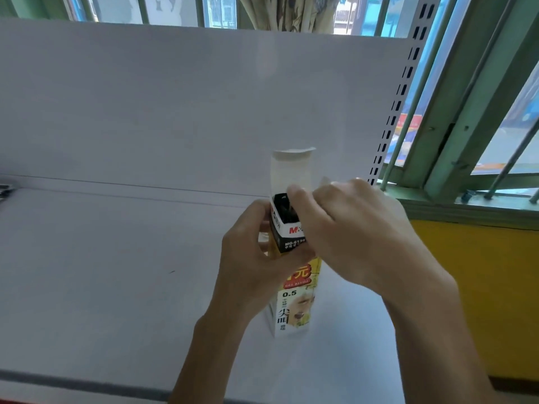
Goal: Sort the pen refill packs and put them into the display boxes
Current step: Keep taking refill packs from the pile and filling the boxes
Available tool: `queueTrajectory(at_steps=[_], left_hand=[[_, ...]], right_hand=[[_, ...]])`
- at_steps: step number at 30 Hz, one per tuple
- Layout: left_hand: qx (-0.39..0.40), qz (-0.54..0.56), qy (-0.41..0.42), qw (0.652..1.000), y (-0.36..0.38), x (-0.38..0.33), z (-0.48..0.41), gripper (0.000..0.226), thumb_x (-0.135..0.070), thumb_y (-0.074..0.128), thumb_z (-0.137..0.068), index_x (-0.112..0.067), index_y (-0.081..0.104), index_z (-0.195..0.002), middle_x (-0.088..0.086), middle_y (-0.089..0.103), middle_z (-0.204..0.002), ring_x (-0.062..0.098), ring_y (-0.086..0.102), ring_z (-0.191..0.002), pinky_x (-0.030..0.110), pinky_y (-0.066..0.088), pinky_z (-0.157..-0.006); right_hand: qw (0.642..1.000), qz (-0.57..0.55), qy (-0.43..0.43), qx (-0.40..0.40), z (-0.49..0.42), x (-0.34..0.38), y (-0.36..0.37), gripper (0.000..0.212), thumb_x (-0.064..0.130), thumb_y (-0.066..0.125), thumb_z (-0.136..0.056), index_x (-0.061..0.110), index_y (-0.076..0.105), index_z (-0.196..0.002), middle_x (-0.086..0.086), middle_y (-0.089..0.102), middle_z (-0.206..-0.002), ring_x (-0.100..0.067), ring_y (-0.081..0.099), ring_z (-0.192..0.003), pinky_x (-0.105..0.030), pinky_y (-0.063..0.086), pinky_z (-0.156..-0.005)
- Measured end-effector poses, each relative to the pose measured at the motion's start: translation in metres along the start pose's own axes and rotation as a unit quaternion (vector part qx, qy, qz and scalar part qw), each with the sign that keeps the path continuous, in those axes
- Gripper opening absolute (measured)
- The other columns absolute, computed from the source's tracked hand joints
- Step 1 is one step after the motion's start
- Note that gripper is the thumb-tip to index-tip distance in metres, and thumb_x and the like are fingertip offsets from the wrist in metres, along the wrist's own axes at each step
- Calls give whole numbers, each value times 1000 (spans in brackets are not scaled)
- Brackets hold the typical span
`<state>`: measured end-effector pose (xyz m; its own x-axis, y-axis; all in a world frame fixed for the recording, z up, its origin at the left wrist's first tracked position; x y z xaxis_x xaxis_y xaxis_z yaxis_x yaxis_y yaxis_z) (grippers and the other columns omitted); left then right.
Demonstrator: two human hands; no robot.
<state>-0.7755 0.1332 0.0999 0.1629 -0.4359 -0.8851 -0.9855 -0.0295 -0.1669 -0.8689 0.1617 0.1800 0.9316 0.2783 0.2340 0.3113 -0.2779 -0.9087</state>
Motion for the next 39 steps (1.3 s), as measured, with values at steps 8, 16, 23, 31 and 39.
queueTrajectory(at_steps=[8,16,23,31,39], left_hand=[[-187,37,-40,981,-24,15,1,38,-29,83,-60,-30,53,-82,-12,65,-84,-7,62,-75,11,51,-58],[-252,220,-172,926,-8,57,18,61,-19,74,-75,-18,32,-119,4,57,-105,14,63,-87,29,58,-68],[-14,-246,-101,964,6,74,21,49,-23,70,-78,-29,49,-122,-4,56,-116,14,53,-108,29,44,-86],[80,-310,-46,946,16,75,34,60,-26,58,-87,-30,31,-141,-7,39,-138,9,34,-123,17,26,-94],[-29,-420,-58,905,-143,70,55,30,-26,57,-88,-21,57,-118,-4,54,-113,13,50,-104,26,38,-91]], right_hand=[[925,-336,-71,-162,27,-44,24,42,40,62,-81,33,53,-121,17,51,-123,0,59,-90,-13,49,-70],[969,-229,94,20,42,-101,108,64,31,78,-68,39,42,-121,21,47,-102,-5,55,-96,-27,53,-80],[967,-139,190,93,37,-156,116,67,26,71,-78,31,40,-137,-1,19,-150,-23,14,-135,-43,20,-111],[961,-180,204,43,37,-168,128,67,24,67,-82,27,35,-141,-1,22,-150,-24,23,-135,-42,30,-109],[926,-246,70,-277,21,-41,72,22,9,65,-81,16,61,-101,1,62,-92,-14,59,-79,-31,51,-73]])
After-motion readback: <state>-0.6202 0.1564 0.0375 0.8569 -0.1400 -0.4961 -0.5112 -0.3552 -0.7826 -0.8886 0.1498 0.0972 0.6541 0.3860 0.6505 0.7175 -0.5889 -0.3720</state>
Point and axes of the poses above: each hand's wrist, its own z-axis away from the middle knuckle, its own y-axis out of the palm, x = y × z, the point moved 7 cm from there along -z, towards the middle knuckle
